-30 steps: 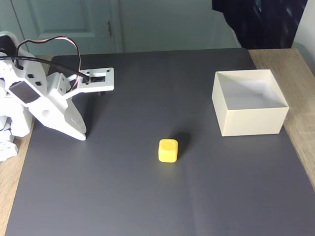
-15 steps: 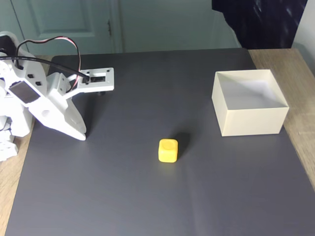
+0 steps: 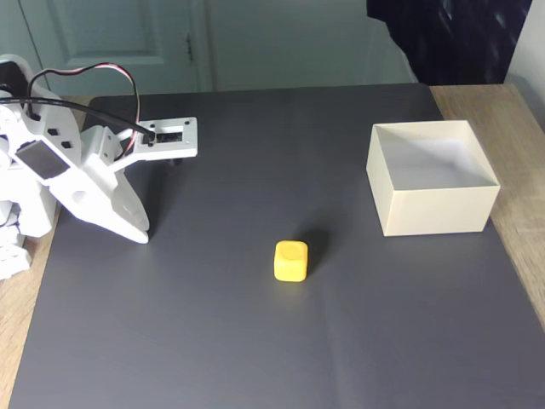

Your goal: Grasp a cube block and put it in the white box.

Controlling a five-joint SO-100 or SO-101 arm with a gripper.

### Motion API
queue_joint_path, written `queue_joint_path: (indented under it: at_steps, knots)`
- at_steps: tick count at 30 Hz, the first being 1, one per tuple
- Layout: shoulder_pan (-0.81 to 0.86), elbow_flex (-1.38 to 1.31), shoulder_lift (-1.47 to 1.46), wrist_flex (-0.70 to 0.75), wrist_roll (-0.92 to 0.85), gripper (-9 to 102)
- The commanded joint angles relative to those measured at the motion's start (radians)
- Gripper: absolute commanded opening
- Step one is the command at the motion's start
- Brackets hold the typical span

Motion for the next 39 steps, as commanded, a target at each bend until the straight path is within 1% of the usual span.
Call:
queue_joint_path:
  at_steps: [1, 39]
  knots:
    - [-0.006, -0.003, 0.006, 0.009, -0.005, 7]
    - [-0.008, -0.003, 0.006, 0.011, 0.012, 6]
